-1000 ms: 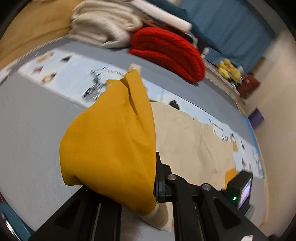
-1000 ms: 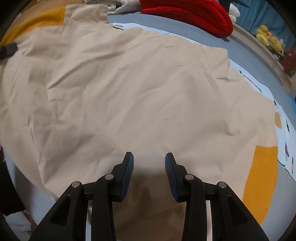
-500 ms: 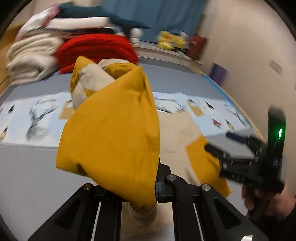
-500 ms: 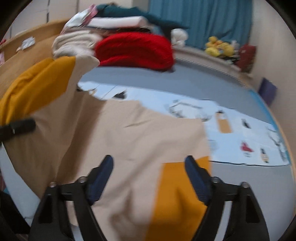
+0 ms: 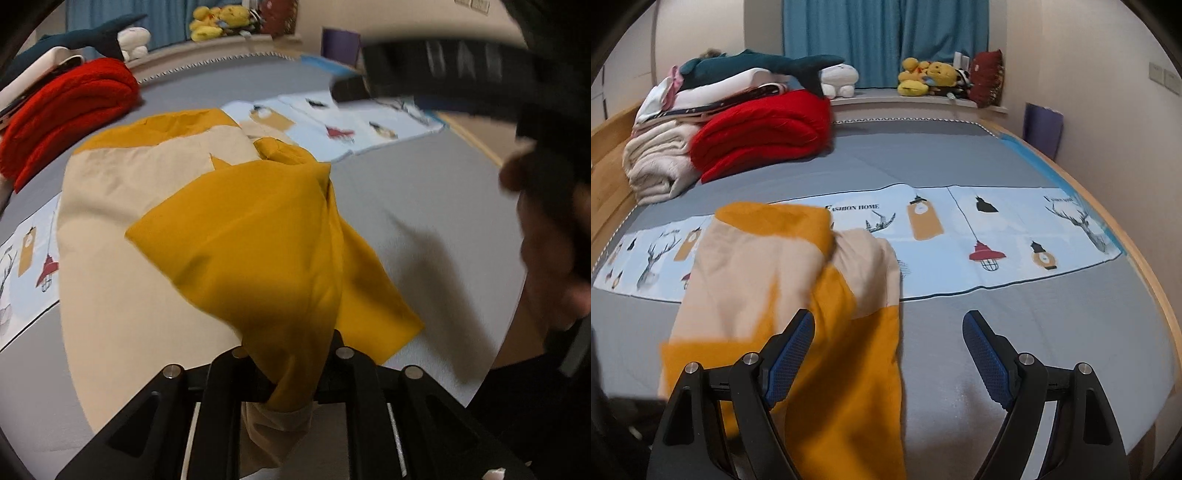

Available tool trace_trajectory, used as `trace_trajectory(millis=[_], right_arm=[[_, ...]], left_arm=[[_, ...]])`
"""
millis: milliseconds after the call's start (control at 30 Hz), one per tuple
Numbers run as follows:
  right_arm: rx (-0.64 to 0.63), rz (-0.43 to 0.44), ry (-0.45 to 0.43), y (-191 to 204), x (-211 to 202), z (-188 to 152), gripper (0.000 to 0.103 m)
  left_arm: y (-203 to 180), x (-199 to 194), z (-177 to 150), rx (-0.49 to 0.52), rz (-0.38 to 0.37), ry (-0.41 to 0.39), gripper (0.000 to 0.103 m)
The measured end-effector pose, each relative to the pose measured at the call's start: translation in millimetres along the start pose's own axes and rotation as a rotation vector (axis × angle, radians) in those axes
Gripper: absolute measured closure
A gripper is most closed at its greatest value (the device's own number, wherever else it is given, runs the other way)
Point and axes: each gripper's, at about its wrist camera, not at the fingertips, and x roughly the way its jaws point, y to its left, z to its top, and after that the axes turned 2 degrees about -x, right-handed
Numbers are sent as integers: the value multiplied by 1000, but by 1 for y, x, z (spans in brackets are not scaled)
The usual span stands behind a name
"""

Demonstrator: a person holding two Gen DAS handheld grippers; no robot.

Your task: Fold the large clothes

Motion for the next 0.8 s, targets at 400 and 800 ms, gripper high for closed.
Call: trace_trajectory(millis=[400,800], right_arm=[[88,123,16,10,4,4,20],[170,420,371,41,73,-29,20]], left_arm=[[54,-76,3,-121,-223,-98,52],[200,-95,-18,-502,12,-164,53]])
